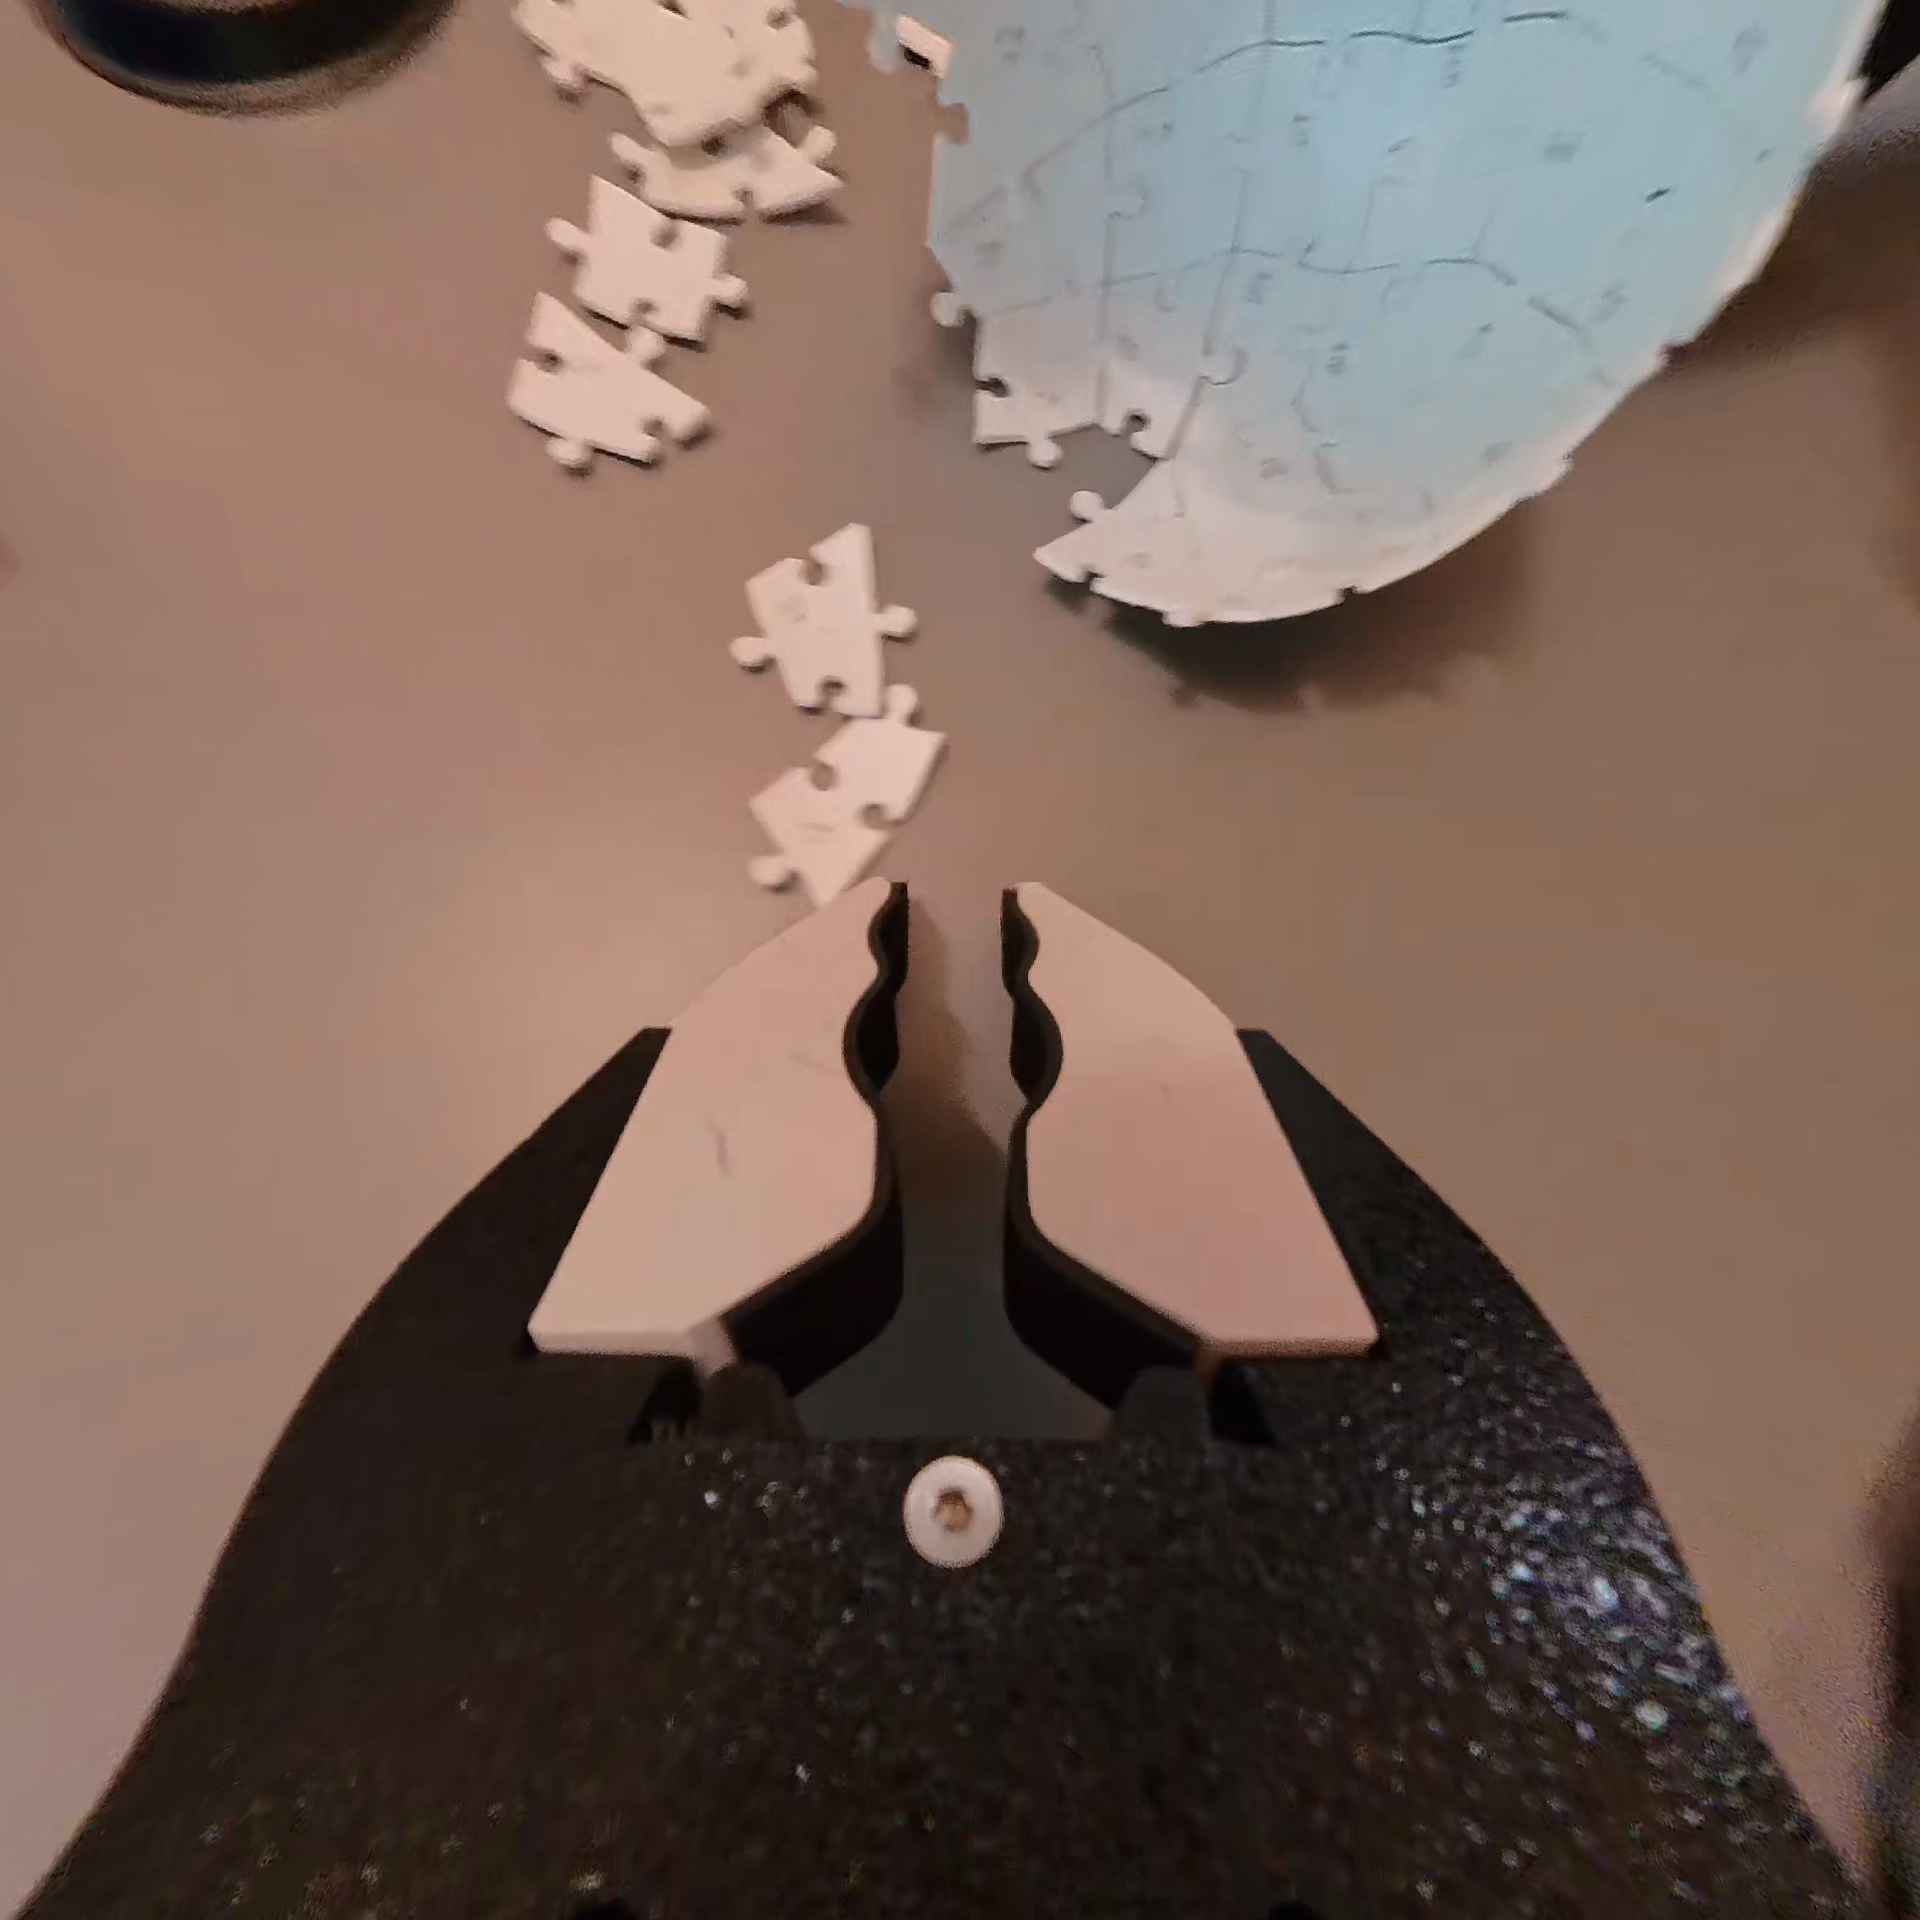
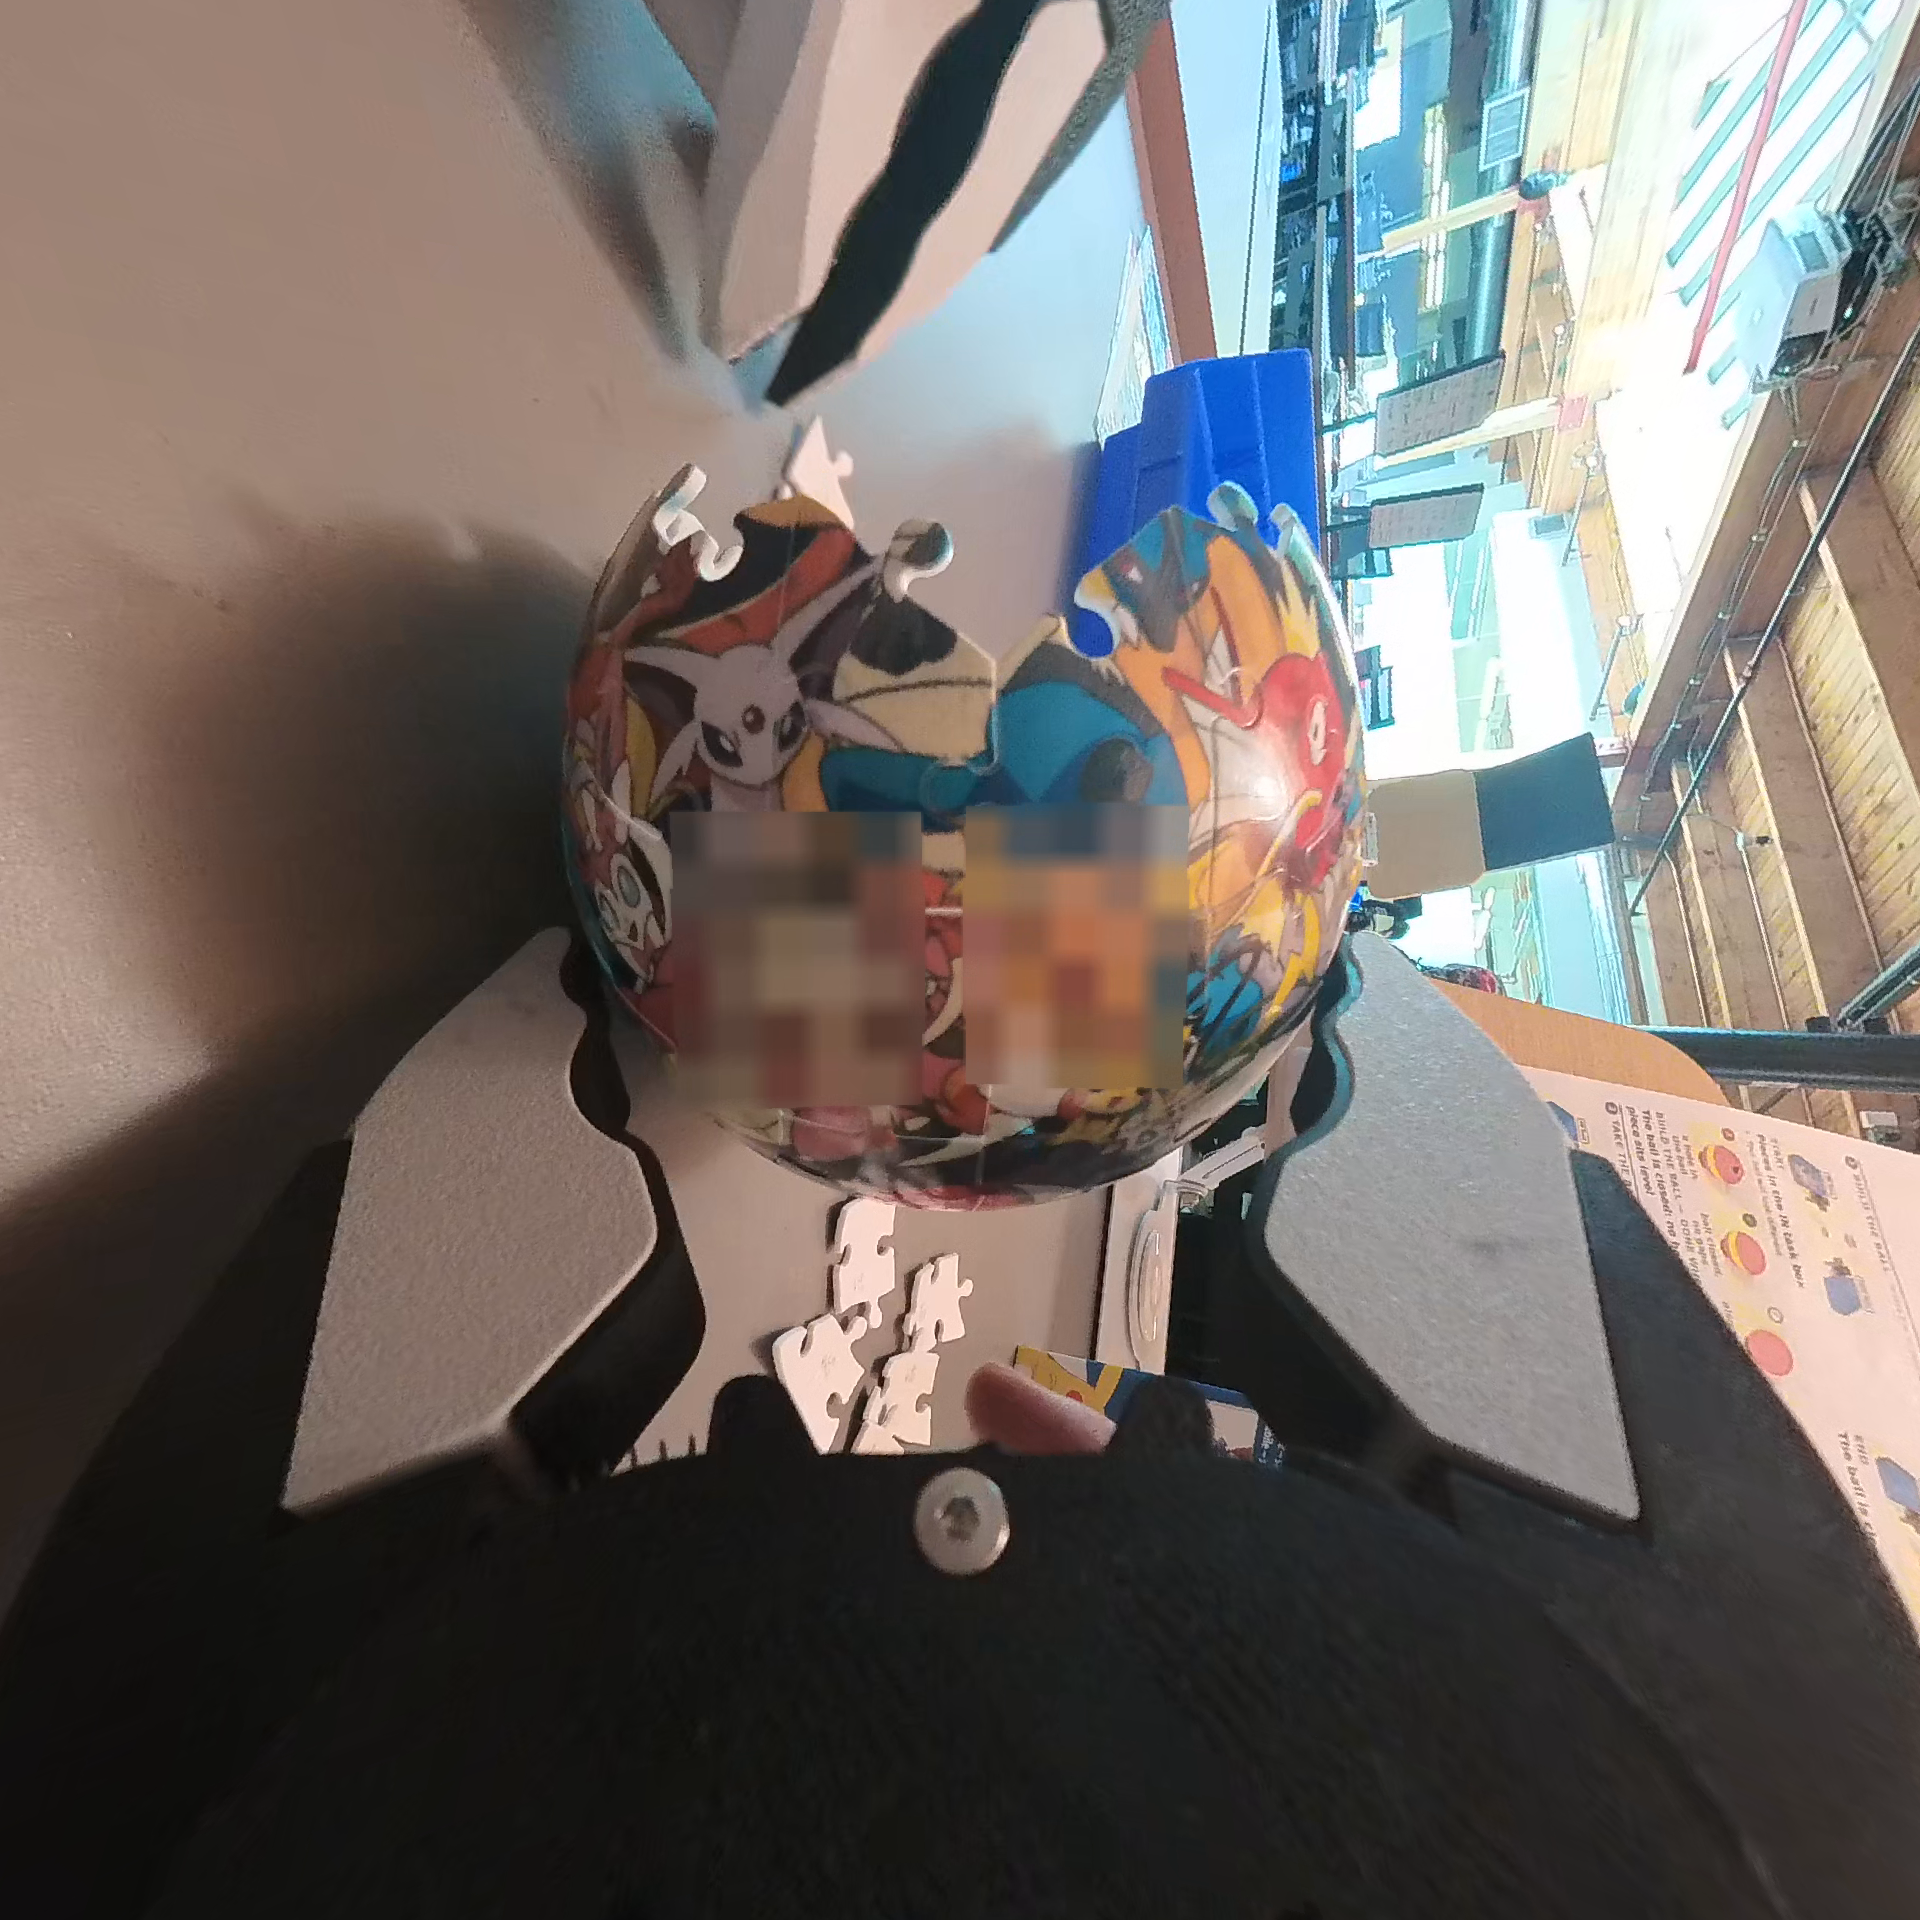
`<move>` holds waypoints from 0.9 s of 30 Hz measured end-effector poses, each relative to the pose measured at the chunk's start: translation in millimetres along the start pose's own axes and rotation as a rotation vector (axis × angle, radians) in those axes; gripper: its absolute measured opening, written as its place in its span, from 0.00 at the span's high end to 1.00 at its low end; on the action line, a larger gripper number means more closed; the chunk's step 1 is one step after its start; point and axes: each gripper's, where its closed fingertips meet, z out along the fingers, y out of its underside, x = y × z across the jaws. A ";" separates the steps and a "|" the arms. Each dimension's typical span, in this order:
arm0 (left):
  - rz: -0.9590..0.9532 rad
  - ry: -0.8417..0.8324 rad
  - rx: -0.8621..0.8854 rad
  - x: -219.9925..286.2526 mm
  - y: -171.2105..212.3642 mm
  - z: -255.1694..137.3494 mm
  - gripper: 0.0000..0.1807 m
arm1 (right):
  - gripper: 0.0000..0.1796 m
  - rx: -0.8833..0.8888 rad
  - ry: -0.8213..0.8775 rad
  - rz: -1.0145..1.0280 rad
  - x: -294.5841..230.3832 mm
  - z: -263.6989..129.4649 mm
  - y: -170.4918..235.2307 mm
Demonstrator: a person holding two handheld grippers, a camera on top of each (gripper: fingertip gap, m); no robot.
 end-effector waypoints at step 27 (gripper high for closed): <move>-0.014 -0.065 -0.026 -26.9 0.3 3.6 0.84 | 0.30 0.004 0.000 0.000 -0.2 0.7 -1.4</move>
